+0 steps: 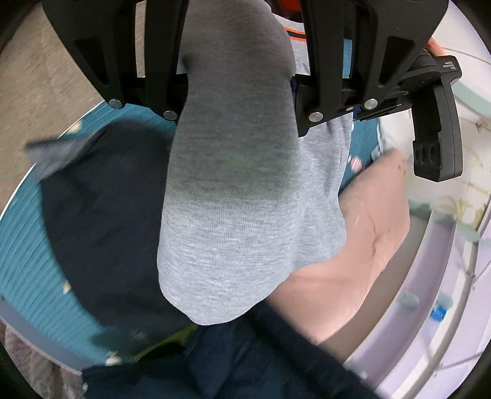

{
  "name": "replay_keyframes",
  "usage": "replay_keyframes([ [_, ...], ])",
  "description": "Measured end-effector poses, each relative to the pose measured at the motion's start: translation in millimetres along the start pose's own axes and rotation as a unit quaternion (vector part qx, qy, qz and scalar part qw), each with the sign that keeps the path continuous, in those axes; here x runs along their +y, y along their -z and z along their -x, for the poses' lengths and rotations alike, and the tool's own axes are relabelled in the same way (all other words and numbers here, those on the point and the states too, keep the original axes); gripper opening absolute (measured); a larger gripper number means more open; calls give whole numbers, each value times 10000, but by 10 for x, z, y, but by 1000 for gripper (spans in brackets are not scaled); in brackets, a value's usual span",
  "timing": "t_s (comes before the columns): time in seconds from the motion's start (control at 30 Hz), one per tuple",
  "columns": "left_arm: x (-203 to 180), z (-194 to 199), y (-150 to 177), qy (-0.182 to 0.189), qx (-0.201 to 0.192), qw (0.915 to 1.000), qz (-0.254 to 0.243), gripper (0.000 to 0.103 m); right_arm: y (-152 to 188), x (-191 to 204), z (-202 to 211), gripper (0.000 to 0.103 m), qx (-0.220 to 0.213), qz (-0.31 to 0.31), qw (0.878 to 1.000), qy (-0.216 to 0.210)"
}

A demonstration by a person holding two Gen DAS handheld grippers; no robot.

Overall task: Fold large clothes
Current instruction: 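Lift and carry the bundle with both tools toward the hanging puffer jacket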

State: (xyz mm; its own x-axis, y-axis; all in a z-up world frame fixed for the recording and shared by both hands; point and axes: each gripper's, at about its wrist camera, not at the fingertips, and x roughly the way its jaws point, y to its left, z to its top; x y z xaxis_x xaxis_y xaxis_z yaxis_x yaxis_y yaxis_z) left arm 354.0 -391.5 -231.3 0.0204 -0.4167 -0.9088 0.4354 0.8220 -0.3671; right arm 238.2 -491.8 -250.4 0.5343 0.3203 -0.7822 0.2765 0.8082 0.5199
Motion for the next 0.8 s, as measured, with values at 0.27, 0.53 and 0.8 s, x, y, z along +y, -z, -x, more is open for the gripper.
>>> replay_keyframes([
  [0.27, -793, -520, -868, 70, -131, 9994, -312, 31, -787, -816, 310, 39, -231, -141, 9994, 218],
  [0.53, -746, -1359, -1170, 93, 13, 9999, 74, 31, -1262, -1626, -331, 43, 326, -342, 9987, 187],
  [0.8, -290, -2006, -1325, 338, 538, 9968, 495, 39, -1010, -2015, -984, 58, 280, -714, 9958, 491],
])
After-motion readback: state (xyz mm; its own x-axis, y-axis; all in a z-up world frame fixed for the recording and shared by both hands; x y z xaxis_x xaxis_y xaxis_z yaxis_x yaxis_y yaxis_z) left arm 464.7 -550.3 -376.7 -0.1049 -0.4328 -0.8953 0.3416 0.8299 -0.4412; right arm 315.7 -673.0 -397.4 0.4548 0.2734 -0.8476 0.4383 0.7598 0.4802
